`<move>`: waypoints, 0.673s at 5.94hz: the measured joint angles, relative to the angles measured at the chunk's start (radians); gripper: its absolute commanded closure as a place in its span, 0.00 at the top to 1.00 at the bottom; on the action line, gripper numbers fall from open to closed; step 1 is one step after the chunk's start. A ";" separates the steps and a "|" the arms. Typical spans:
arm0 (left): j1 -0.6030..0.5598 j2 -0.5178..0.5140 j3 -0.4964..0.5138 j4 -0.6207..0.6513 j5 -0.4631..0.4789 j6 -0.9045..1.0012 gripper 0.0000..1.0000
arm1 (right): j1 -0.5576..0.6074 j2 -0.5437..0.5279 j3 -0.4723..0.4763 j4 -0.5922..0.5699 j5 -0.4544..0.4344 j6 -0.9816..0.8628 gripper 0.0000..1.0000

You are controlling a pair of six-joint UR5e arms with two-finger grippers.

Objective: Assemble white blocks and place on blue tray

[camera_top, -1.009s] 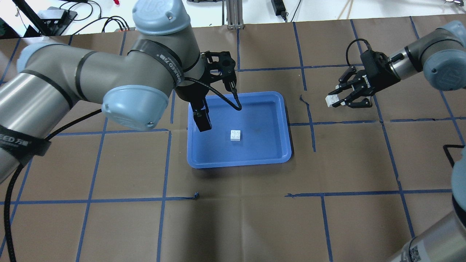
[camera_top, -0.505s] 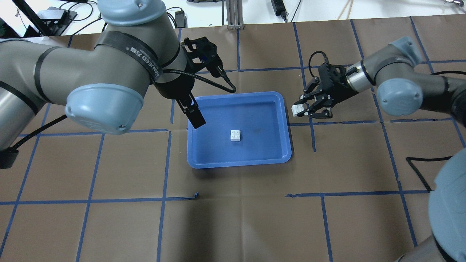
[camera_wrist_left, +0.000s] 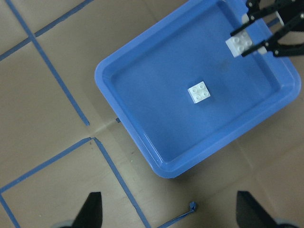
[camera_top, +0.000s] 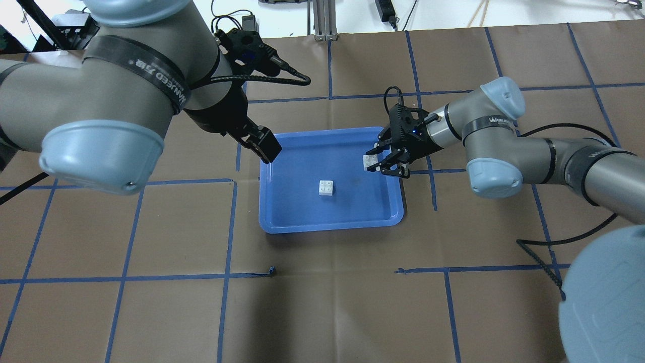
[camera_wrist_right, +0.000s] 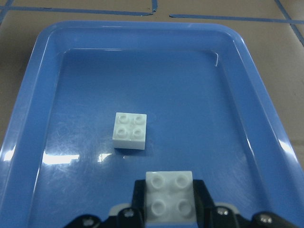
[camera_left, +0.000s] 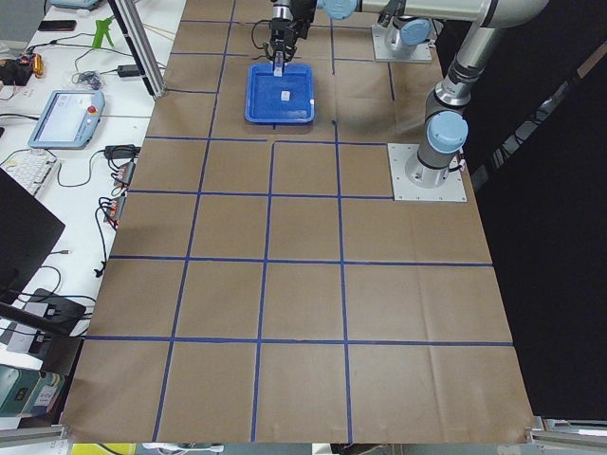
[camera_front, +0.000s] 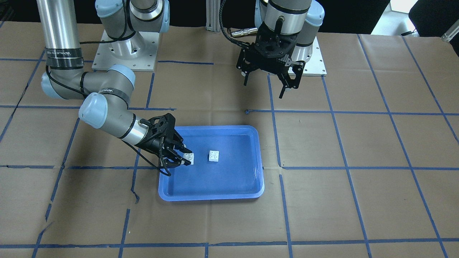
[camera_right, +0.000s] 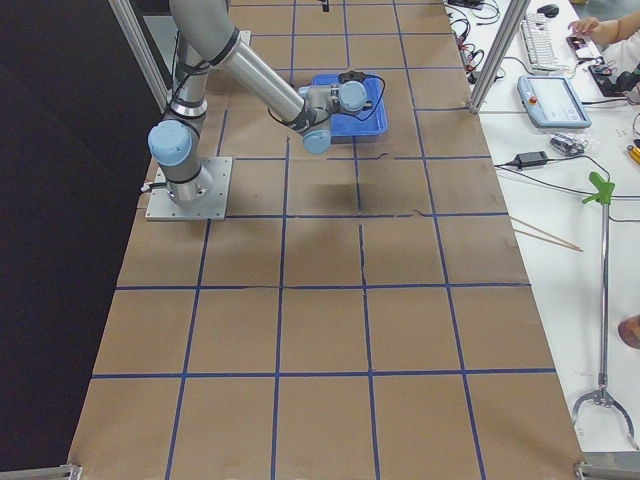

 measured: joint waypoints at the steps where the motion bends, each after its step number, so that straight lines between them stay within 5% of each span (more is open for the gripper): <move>1: 0.012 0.005 0.018 -0.014 0.001 -0.066 0.99 | 0.022 0.011 0.010 -0.046 0.000 0.062 0.34; 4: 0.044 0.016 0.056 -0.089 -0.001 -0.094 0.99 | 0.053 0.048 0.014 -0.110 -0.003 0.140 0.34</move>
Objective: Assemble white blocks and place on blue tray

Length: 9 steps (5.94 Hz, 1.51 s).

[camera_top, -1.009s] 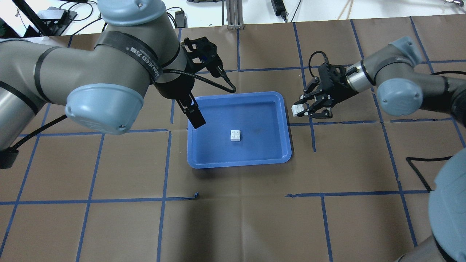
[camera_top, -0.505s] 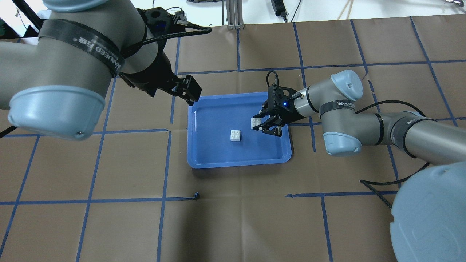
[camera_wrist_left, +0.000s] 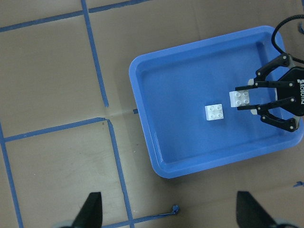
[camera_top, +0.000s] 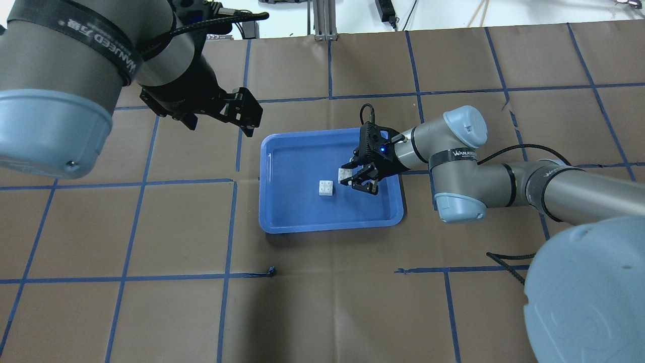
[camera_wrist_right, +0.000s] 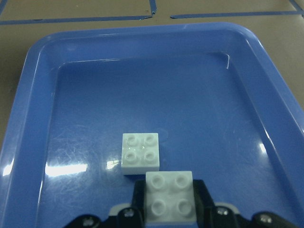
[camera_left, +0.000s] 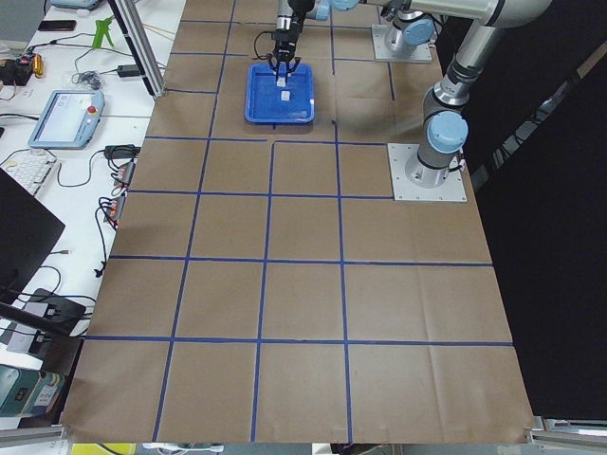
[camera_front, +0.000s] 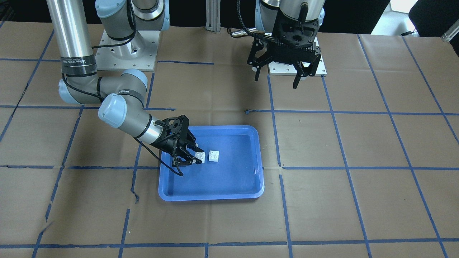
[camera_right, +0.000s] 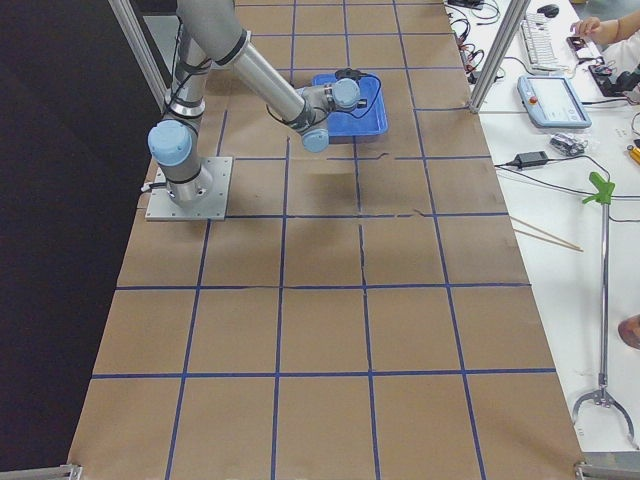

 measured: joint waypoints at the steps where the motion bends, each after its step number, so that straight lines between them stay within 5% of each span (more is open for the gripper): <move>1: 0.003 0.001 -0.001 -0.003 -0.001 0.001 0.99 | 0.009 0.009 0.001 -0.004 -0.004 0.001 0.34; 9: 0.005 0.002 -0.002 0.003 -0.001 0.002 0.99 | 0.029 0.024 0.025 -0.019 -0.010 0.002 0.36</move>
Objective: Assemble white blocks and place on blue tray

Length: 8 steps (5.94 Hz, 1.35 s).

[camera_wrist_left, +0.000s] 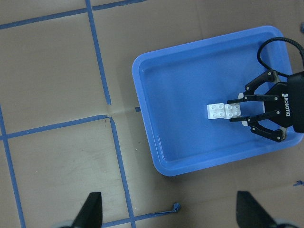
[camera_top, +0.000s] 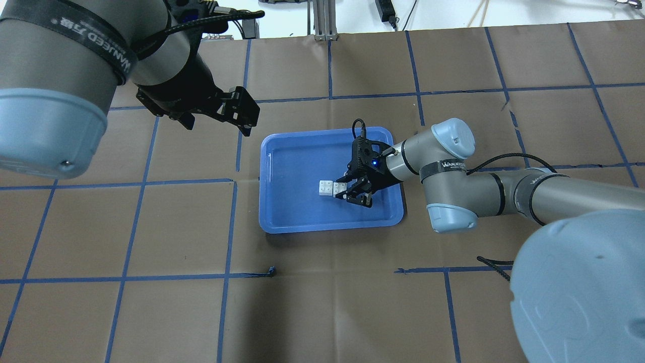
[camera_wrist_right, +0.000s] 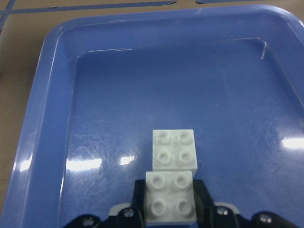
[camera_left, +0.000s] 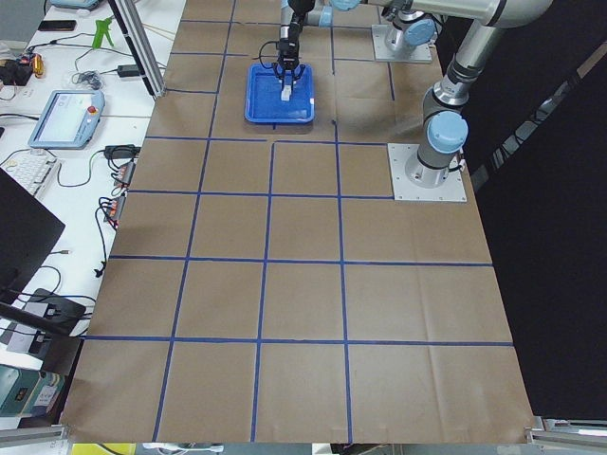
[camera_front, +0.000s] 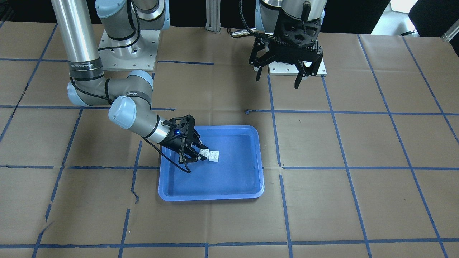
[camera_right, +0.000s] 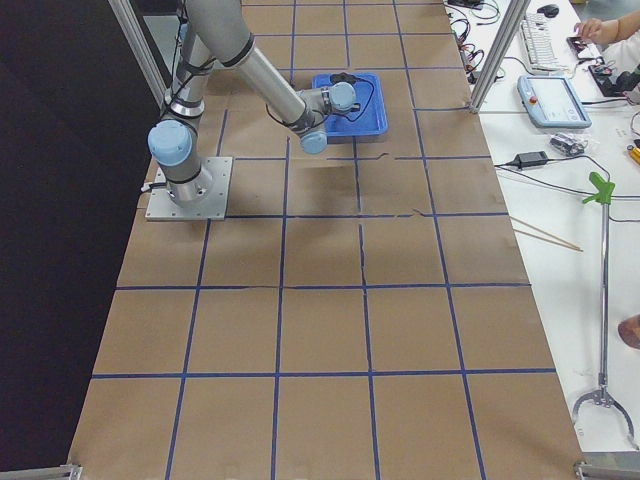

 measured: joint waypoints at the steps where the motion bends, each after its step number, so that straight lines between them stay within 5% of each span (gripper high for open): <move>1: 0.000 0.000 0.000 0.000 0.000 0.000 0.99 | 0.001 0.000 0.000 -0.009 0.003 0.000 0.36; 8: 0.000 0.000 0.000 0.002 0.000 -0.001 0.99 | 0.001 0.008 0.001 -0.036 0.011 0.002 0.33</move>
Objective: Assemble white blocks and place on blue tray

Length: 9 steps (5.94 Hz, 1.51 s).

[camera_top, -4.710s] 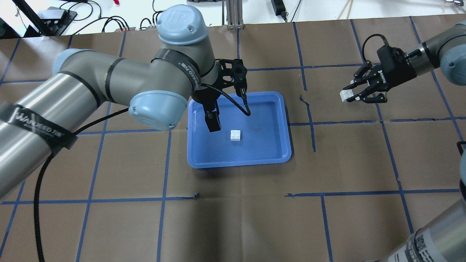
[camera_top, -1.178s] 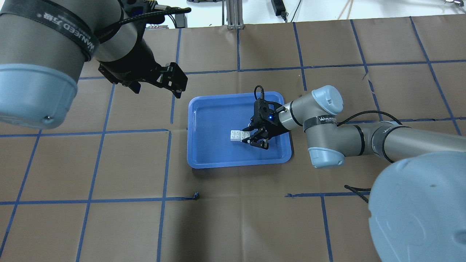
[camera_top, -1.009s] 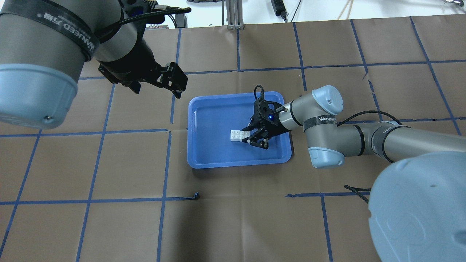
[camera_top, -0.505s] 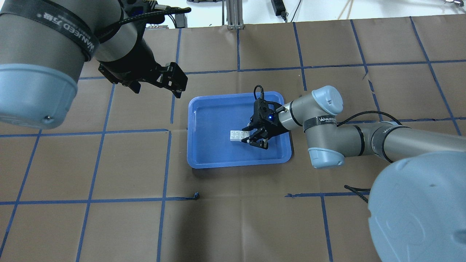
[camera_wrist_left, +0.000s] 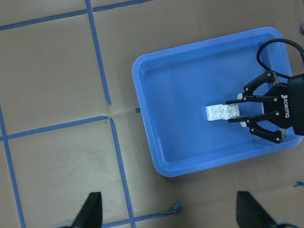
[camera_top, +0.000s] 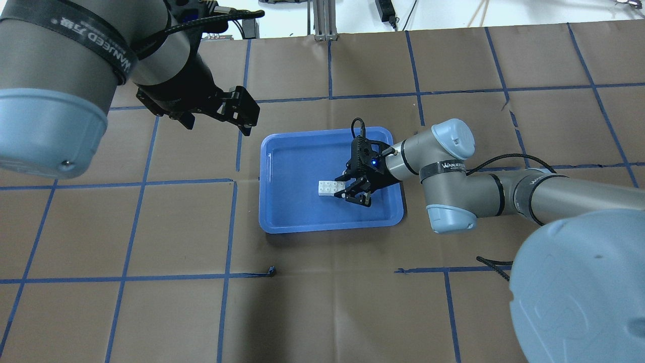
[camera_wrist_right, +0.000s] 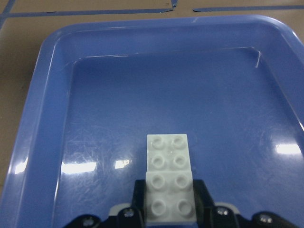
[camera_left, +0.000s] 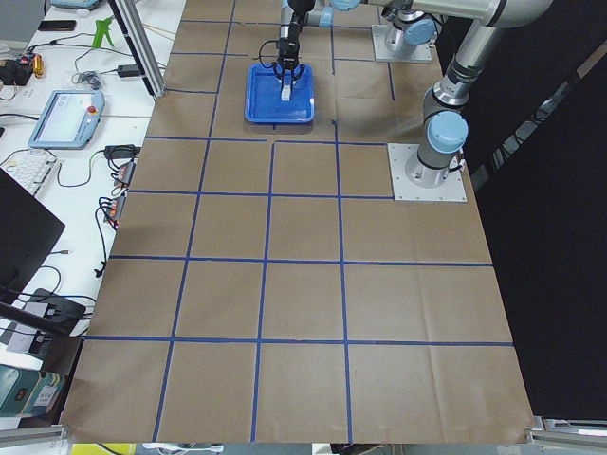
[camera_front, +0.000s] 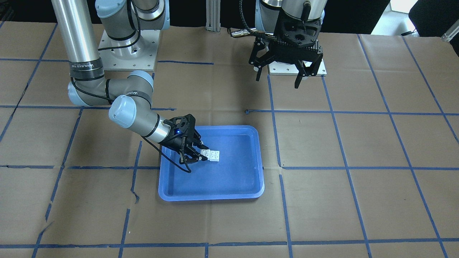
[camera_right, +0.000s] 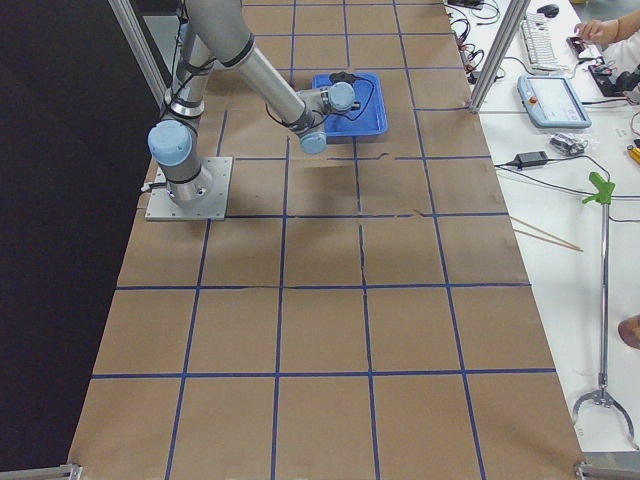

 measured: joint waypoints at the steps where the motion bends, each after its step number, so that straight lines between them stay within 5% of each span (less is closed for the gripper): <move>1: 0.000 0.000 0.000 0.000 0.000 0.000 0.99 | 0.000 0.011 0.000 -0.016 0.000 0.002 0.33; 9: 0.000 0.001 0.000 0.003 0.000 0.000 0.99 | 0.000 0.012 0.018 -0.029 -0.002 0.039 0.34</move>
